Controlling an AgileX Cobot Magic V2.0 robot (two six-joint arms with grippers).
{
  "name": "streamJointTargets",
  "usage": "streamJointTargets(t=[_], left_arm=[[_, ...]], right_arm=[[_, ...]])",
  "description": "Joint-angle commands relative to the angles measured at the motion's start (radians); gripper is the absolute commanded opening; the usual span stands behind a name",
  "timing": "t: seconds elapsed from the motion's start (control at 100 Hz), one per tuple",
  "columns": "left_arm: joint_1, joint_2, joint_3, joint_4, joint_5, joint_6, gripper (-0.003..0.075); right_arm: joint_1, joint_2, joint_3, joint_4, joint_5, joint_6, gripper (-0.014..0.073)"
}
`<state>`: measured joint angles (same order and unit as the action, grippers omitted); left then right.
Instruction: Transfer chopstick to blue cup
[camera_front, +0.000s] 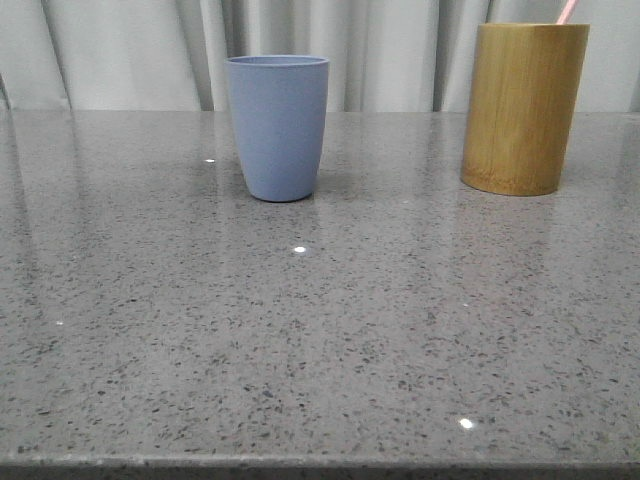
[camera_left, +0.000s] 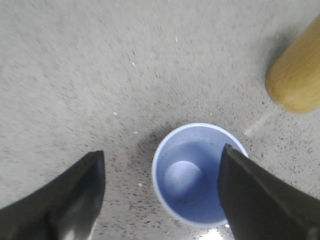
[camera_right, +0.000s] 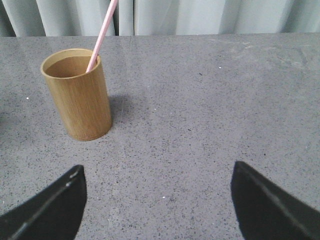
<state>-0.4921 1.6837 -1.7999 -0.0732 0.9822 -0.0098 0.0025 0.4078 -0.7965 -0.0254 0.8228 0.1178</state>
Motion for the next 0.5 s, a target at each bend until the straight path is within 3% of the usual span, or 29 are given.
streamJointTargets(t=[0.0, 0.17, 0.49], left_arm=[[0.025, -0.101, -0.022, 0.033, -0.041, -0.013, 0.0474], [0.103, -0.210, 0.079, 0.042, -0.057, -0.017, 0.0472], [0.270, -0.535, 0.480, 0.038, -0.199, -0.039, 0.0472]], right_arm=[[-0.004, 0.016, -0.031, -0.004, -0.062, -0.007, 0.0592], [-0.004, 0.016, -0.031, -0.004, -0.058, -0.007, 0.0592], [-0.004, 0.016, -0.031, -0.004, -0.058, -0.007, 0.0592]])
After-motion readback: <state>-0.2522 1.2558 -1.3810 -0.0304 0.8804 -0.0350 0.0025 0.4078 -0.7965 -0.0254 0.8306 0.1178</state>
